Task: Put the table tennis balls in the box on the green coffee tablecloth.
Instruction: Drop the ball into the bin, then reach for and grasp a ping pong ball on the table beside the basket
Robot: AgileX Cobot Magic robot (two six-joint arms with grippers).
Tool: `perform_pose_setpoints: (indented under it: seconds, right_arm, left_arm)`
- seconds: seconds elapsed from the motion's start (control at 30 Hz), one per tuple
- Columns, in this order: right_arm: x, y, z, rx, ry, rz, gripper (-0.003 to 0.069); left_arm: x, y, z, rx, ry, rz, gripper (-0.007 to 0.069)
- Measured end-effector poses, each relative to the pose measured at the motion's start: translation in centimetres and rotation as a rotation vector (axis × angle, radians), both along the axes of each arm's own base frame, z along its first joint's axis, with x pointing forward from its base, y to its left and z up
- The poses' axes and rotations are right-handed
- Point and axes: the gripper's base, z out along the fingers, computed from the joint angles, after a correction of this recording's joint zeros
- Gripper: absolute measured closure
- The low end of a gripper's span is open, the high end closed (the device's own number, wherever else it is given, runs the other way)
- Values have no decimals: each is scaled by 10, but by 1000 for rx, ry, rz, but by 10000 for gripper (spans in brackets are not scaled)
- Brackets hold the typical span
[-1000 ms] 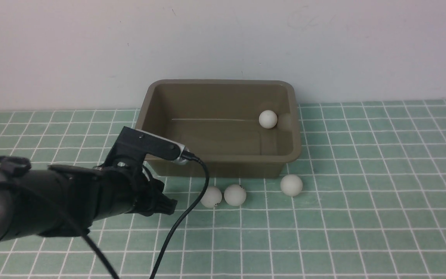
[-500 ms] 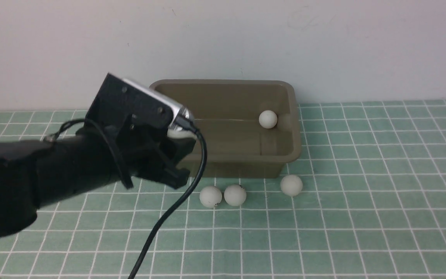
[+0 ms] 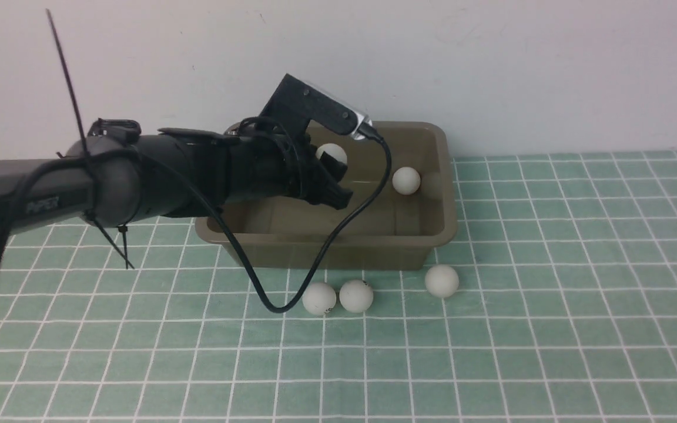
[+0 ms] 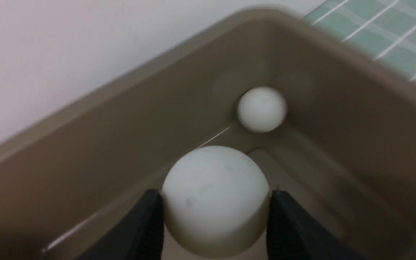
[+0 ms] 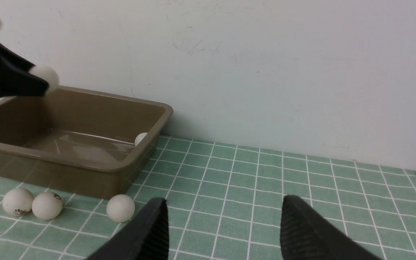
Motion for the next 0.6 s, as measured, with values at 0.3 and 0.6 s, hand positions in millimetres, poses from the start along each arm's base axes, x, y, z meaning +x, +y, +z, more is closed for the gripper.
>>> perform_pose_setpoints:
  seconds: [0.3, 0.6]
  right_arm:
    - [0, 2, -1, -27, 2, 20, 270]
    - [0, 2, -1, -74, -5, 26, 270]
  left_arm:
    - [13, 12, -19, -10, 48, 59, 200]
    - [-25, 10, 52, -103, -67, 40, 176]
